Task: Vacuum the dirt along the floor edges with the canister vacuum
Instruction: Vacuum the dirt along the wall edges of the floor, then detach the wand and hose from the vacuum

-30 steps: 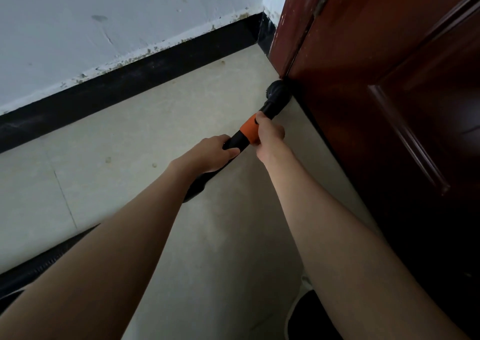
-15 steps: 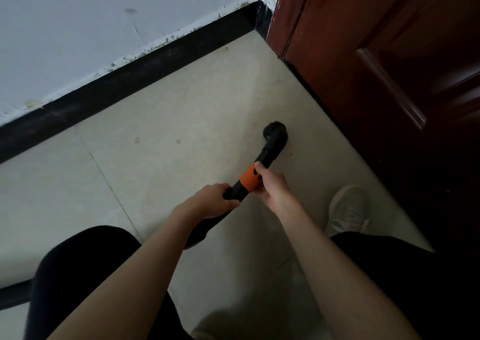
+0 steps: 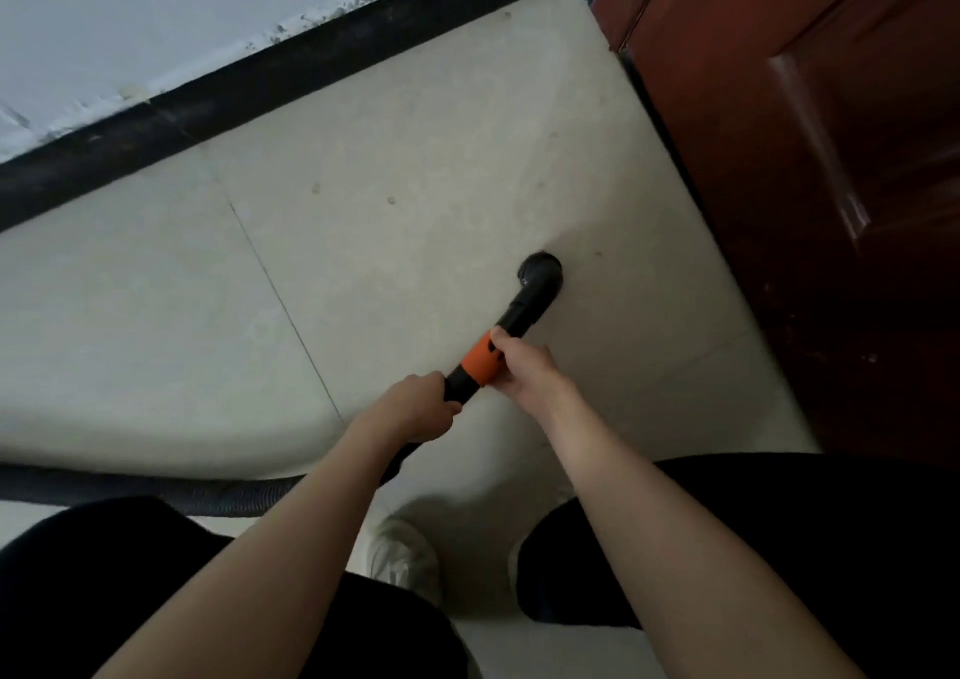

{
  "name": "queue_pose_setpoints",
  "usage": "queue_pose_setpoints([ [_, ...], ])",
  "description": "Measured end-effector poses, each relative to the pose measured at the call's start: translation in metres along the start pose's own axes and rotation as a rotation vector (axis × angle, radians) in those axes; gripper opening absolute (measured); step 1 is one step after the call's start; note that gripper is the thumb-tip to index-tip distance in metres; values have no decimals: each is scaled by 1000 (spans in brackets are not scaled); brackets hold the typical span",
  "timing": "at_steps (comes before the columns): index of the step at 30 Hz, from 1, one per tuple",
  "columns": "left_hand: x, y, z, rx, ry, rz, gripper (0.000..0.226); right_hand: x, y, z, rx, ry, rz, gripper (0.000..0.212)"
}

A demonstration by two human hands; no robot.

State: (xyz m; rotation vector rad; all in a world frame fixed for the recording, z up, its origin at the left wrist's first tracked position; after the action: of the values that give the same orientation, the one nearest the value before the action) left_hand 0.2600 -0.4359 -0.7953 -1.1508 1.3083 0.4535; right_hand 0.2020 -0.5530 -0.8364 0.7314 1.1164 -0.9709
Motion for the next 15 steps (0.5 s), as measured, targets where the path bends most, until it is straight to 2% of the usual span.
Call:
queue_pose_setpoints([
  [5,-45,18,11,-90,-162,24,34,-31,12,-21,-85,161,65,44],
  [11,-80,-37,15,-87,-186,-96,34,-69,41,7,-67,83,117,44],
  [15,-126,-77,15,-145,-202,-220,29,-124,56,38,-14,60,231,36],
])
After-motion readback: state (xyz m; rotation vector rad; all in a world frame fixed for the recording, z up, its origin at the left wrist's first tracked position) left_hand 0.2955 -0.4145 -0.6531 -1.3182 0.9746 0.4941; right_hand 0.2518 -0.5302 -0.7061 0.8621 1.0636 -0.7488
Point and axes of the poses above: each hand's wrist, its own x-axis towards the middle knuckle, its own y-axis out of the palm, z = x × y, the point moved 3 cm from there along x, towards the middle knuckle, and after that the axes turned 11 degrees about x, right-handed, at the moved point
